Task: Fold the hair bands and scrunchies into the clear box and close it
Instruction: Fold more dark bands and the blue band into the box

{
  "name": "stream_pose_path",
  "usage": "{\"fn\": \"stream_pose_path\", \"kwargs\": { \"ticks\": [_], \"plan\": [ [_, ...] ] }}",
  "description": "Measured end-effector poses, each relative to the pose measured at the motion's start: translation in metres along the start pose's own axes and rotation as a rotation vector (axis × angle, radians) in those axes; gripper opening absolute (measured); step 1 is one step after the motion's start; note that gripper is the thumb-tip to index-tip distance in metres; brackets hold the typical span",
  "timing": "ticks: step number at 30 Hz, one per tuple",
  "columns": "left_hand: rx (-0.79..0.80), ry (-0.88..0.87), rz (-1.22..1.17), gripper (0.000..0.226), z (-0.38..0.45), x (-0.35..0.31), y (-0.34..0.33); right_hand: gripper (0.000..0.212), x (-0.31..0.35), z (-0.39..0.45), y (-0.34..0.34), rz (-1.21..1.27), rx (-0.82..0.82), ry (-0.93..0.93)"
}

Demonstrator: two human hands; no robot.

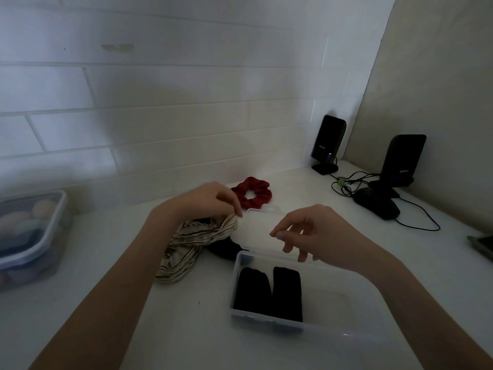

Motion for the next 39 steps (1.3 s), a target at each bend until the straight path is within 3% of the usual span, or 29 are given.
{"fn": "stream_pose_path", "kwargs": {
  "ticks": [1,3,8,11,16,19,21,23,28,32,35,39],
  "plan": [
    [0.101,-0.012,0.057,0.013,-0.005,-0.003,-0.01,0.011,0.0,0.0,0.001,-0.001,-0.004,0.001],
    [0.243,0.023,0.213,0.028,-0.014,0.006,-0.023,0.011,-0.001,-0.001,0.002,-0.006,-0.009,0.0],
    [0.348,0.028,0.432,0.04,-0.022,0.033,-0.043,0.011,0.003,-0.003,-0.001,-0.007,-0.003,0.014],
    [0.163,-0.001,0.493,0.027,-0.017,0.031,-0.029,0.012,0.005,-0.003,-0.003,-0.004,0.003,0.022],
    [-0.412,0.102,0.615,0.025,-0.024,0.011,0.047,0.012,0.005,-0.003,-0.002,0.024,-0.009,0.023],
    [-0.581,0.107,0.471,0.035,-0.035,0.005,0.07,0.012,0.004,-0.001,-0.003,0.057,-0.006,0.018],
    [-0.669,0.053,0.124,0.039,-0.042,0.0,0.076,0.013,0.007,0.001,-0.003,0.086,-0.023,0.028],
    [-0.72,-0.012,-0.221,0.028,-0.05,-0.013,0.077,0.016,0.012,0.003,-0.002,0.122,-0.066,0.058],
    [-0.627,-0.011,-0.68,0.013,-0.045,-0.035,0.049,0.033,0.017,0.016,-0.002,0.24,-0.176,0.052],
    [-0.45,0.024,-0.942,0.026,-0.024,-0.048,0.009,0.023,0.014,0.023,-0.005,0.337,-0.164,-0.026],
    [-0.363,0.033,-1.001,0.038,-0.017,-0.057,-0.013,0.022,0.011,0.023,-0.005,0.343,-0.151,-0.025],
    [-0.386,-0.015,-0.714,0.033,-0.02,-0.065,-0.023,0.022,0.01,0.025,-0.007,0.328,-0.089,-0.006]
  ]
}}
Point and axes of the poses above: each hand's wrist, its own z-axis towards the middle knuckle, its own y-axis out of the back of the hand, x = y × z, the point moved 10 cm from there along z, towards the middle knuckle, and after that the axes turned 7 degrees about -x, right-handed, at the moved point
